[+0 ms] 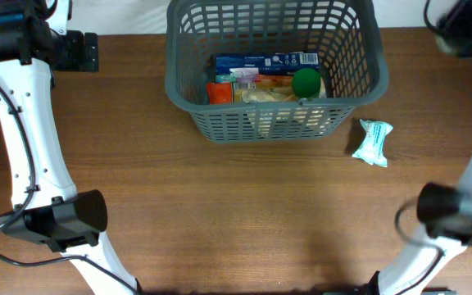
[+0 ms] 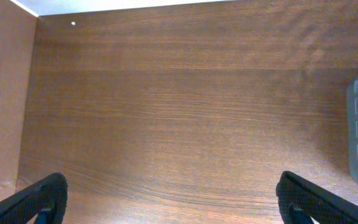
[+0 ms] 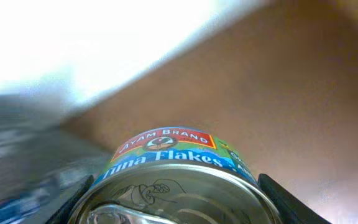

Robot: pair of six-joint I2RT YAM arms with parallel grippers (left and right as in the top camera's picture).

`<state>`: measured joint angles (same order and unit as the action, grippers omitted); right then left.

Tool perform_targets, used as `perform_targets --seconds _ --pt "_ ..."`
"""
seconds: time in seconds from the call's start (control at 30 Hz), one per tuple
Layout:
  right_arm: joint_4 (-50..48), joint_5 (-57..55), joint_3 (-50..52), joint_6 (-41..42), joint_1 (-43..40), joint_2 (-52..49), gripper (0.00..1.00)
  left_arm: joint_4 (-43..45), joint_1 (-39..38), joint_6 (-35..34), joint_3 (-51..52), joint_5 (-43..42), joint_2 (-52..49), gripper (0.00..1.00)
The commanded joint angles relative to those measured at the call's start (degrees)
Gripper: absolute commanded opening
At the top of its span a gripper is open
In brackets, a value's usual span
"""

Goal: Pack container
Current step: 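Lift the tuna can with the right gripper and drop it into the basket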

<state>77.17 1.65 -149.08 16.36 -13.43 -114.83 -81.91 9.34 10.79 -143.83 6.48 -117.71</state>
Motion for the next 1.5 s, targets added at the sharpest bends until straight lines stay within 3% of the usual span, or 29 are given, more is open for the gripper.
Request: perform_targets --seconds 0.0,0.2,0.4,0.87,1.07,1.13,1.23,1.27,1.3,1.47 --pt "-0.09 0.48 -2.51 -4.11 7.61 5.95 0.6 -0.07 0.09 -0.92 0.17 0.44 0.39 0.99" --pt "-0.37 0.42 -1.22 -11.13 22.12 5.75 0.6 -0.07 0.09 -0.9 0.17 0.44 0.39 0.99" --pt "-3.56 0.24 4.52 -17.11 29.66 0.9 0.61 -0.07 0.09 -0.9 0.17 0.44 0.39 0.99" --pt "-17.05 5.55 31.95 -17.66 31.1 -5.29 0.62 -0.07 0.09 -0.9 0.17 0.44 0.39 0.99" --pt "-18.27 5.95 34.75 -17.66 31.12 -5.51 0.62 -0.07 0.09 -0.92 0.17 0.44 0.39 0.99" --pt "-18.49 5.95 34.75 -17.66 31.1 -5.51 0.79 -0.07 0.09 -0.92 0.17 0.44 0.39 0.99" --pt "-18.53 5.88 34.69 -17.66 31.08 -5.38 0.85 -0.07 0.09 -0.9 0.17 0.44 0.39 0.99" --pt "-18.49 5.88 34.47 -17.66 31.04 -5.09 0.97 -0.07 0.09 -0.92 0.17 0.44 0.39 0.99" --pt "-18.47 5.64 34.05 -17.66 30.91 -4.66 1.0 -0.07 0.09 -0.9 0.17 0.44 0.39 0.99" --pt "-15.56 5.64 26.99 -17.66 29.11 -1.53 0.96 -0.07 0.09 -0.9 0.17 0.44 0.39 0.99"
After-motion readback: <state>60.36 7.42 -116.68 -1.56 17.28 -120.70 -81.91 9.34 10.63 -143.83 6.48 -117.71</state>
